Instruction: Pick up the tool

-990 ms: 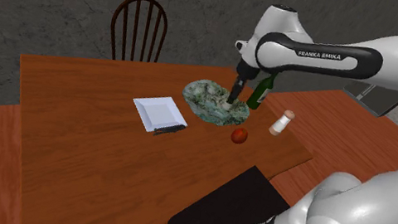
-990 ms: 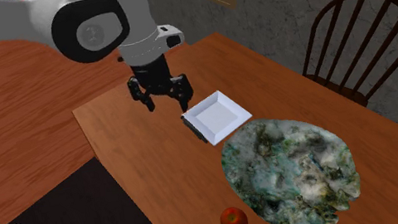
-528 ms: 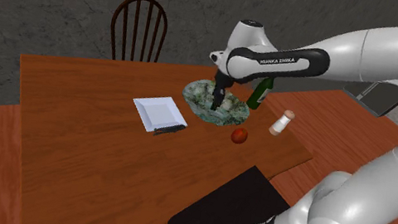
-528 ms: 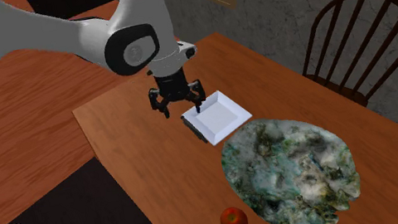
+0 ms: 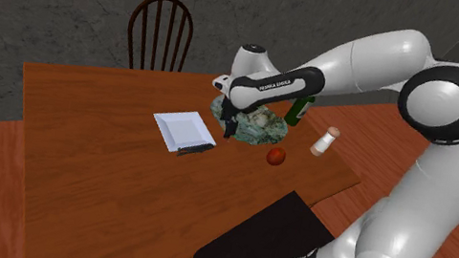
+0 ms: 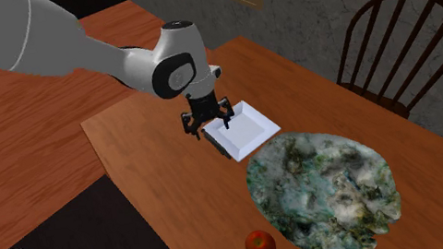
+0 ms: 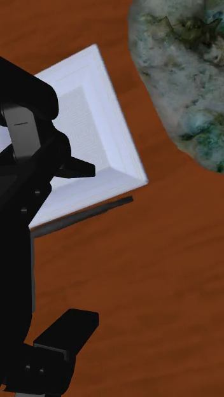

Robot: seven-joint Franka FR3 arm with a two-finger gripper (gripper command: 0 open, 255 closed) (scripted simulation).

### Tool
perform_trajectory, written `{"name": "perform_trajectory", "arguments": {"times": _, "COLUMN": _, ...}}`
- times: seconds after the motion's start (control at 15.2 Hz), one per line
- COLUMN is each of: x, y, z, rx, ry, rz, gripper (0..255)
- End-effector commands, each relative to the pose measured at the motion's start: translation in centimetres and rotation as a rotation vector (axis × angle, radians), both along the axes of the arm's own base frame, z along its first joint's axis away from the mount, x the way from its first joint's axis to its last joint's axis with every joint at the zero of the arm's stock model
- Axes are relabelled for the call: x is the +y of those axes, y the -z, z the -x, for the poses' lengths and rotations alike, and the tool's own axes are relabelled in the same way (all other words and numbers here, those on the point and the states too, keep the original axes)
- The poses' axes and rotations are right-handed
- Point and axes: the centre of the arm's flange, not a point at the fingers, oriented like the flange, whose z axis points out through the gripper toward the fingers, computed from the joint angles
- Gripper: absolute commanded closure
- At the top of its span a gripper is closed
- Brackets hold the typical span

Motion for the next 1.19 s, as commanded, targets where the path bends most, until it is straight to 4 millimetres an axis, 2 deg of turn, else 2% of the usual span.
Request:
{"name": "perform_trajectory", "arguments": {"times": 0.0, "x": 1.0, "y": 2.3, "z": -1.3, "rx": 0.014, "ry": -0.077, "rz": 0.004, "gripper": 0}}
{"name": "perform_trajectory", "arguments": {"times": 0.46, "x": 4.9, "y": 10.5, "z": -4.0, "rx": 0.063, "ry": -0.335, "rz": 0.02, "gripper": 0}}
{"name": "perform_trajectory", "arguments": {"times": 0.99, "x": 5.1, "y": 15.0, "z": -4.1, "rx": 0.066, "ry": -0.351, "rz": 0.021, "gripper": 0}}
{"name": "perform_trajectory", "arguments": {"times": 1.12, "x": 5.1, "y": 15.0, "z": -4.1, "rx": 0.066, "ry": -0.351, "rz": 0.021, "gripper": 0}}
